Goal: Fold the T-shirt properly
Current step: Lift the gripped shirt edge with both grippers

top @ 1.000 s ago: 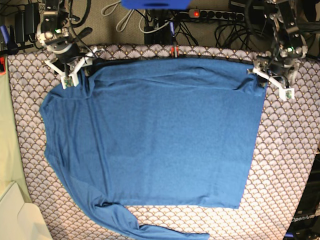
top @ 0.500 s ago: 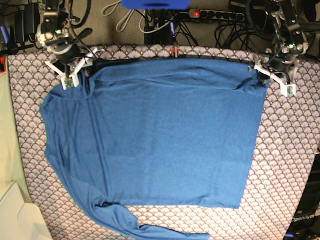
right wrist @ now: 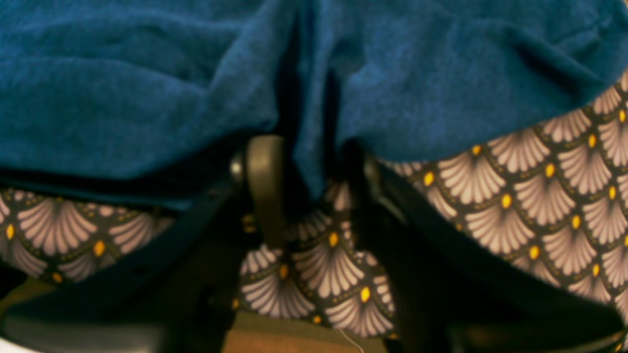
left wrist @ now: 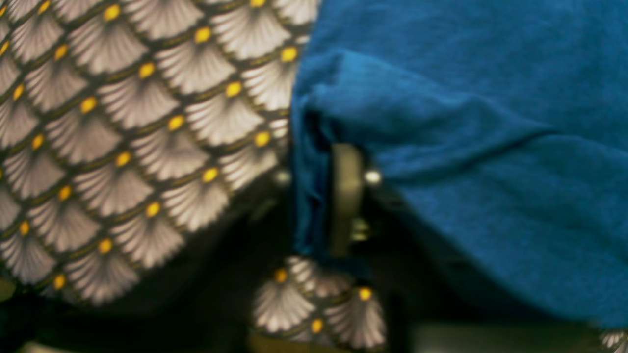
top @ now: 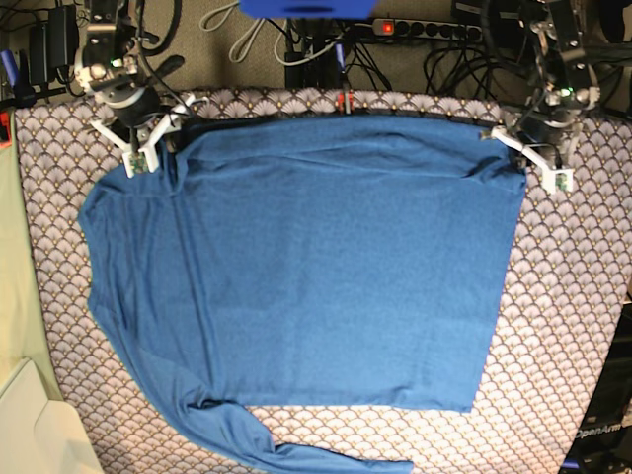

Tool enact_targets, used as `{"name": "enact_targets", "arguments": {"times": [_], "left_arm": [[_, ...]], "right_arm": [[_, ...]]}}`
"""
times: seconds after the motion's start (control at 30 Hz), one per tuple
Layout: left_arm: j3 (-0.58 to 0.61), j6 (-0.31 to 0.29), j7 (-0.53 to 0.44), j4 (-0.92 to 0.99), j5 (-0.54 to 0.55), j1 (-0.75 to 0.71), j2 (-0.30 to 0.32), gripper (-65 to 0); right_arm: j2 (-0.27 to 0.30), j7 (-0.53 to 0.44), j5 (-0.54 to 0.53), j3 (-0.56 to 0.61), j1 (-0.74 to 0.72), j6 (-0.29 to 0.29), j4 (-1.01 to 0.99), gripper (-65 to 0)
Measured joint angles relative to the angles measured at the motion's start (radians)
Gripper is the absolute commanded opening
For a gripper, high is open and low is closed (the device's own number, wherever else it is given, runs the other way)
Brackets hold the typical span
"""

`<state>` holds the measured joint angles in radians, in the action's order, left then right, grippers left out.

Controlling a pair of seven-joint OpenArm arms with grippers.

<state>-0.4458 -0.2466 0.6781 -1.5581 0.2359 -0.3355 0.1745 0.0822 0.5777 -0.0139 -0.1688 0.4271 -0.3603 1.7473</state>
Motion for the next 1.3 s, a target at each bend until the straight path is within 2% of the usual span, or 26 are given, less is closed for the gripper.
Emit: {"name": "enact_targets", "arguments": {"times": [0.17, 0.3, 0.4, 0.7, 0.9, 1.07, 1.3], "left_arm": [[0.004, 0.003, -0.002, -0.002, -0.004, 0.0, 0.0, -64.5], [0.003, 0.003, 0.017, -0.011, -0.004, -0.002, 0.003, -64.5], [0.007, -0.008, 0.129, -0.05, 0.004, 0.001, 0.031, -64.5], [0.016, -0.009, 0.303, -0.165, -0.023, -0.019, 0.028, -64.5], [0.012, -0.012, 0.314, -0.185, -0.019, -0.021, 0.043, -64.5], [-0.057, -0.012, 0.321, -0.198, -0.012, -0.012, 0.044, -64.5], [-0.054, -0.012, 0.332, -0.198, -0.016, 0.02, 0.041, -64.5]], "right_arm": [[-0.001, 0.001, -0.002, 0.002, 0.0, -0.006, 0.002, -65.0], [0.001, 0.008, 0.0, 0.0, 0.001, -0.006, 0.008, -65.0], [0.008, 0.049, 0.022, -0.002, 0.012, -0.007, 0.052, -65.0], [0.019, 0.047, 0.027, -0.007, 0.034, -0.006, 0.183, -65.0], [0.033, 0.047, 0.026, -0.007, 0.045, -0.006, 0.183, -65.0], [0.032, 0.047, 0.024, -0.005, 0.05, -0.007, 0.183, -65.0], [0.058, 0.048, 0.02, 0.003, 0.048, -0.007, 0.183, -65.0]]}}
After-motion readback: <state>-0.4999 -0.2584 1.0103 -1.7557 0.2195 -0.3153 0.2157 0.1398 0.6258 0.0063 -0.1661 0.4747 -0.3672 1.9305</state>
